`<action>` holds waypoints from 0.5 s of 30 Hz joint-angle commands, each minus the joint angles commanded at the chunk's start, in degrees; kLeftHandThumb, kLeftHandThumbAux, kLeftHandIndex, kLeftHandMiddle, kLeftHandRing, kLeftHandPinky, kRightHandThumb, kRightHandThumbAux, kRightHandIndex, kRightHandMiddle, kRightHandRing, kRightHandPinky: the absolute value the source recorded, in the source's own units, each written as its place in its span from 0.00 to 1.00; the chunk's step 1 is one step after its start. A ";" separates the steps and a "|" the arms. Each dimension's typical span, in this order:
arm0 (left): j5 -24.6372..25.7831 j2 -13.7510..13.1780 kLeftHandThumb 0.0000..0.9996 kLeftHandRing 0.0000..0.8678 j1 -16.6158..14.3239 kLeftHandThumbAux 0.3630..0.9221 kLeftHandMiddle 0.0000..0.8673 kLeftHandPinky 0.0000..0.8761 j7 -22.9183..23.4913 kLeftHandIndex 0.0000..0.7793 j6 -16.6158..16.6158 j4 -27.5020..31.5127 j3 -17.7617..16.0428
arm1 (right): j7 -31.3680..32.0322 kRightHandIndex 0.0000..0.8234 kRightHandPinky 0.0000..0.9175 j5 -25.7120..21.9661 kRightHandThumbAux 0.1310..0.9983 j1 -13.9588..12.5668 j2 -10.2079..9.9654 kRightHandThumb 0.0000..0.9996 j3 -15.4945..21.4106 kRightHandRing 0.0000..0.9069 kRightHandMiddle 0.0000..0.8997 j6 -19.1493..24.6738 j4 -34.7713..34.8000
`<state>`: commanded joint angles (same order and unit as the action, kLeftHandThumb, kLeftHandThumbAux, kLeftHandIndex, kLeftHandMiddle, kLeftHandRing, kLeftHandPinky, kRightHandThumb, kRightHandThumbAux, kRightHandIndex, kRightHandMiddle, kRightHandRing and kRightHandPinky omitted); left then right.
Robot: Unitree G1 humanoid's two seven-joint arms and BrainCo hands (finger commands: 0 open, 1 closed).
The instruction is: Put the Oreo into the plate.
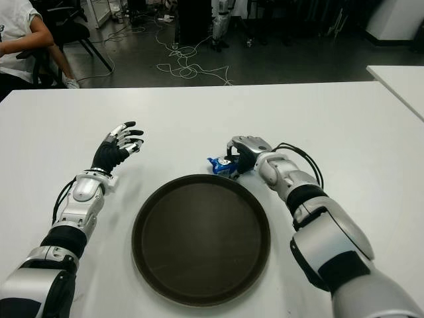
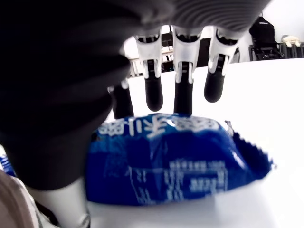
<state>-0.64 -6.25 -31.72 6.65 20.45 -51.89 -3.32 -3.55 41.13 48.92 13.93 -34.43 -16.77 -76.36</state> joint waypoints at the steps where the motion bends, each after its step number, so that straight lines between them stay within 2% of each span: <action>1: -0.05 -0.01 0.35 0.33 0.01 0.70 0.33 0.37 -0.02 0.23 0.03 0.00 0.03 | 0.01 0.53 0.53 -0.03 0.89 -0.02 0.04 0.00 0.03 0.60 0.60 0.02 -0.03; 5: -0.11 -0.05 0.34 0.34 0.05 0.70 0.33 0.37 0.02 0.23 -0.02 -0.06 0.05 | 0.09 0.56 0.57 -0.05 0.88 -0.06 0.15 0.00 0.04 0.63 0.64 -0.09 -0.07; 15: 0.60 0.20 0.35 0.33 0.16 0.72 0.32 0.36 0.63 0.21 -0.50 0.23 -0.32 | 1.63 0.58 0.58 0.84 0.86 0.41 0.26 0.03 -0.88 0.65 0.67 1.26 -0.38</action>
<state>-0.04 -6.05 -31.56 7.28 19.95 -51.67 -3.64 -1.92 41.97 49.33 14.20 -35.31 -15.51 -76.74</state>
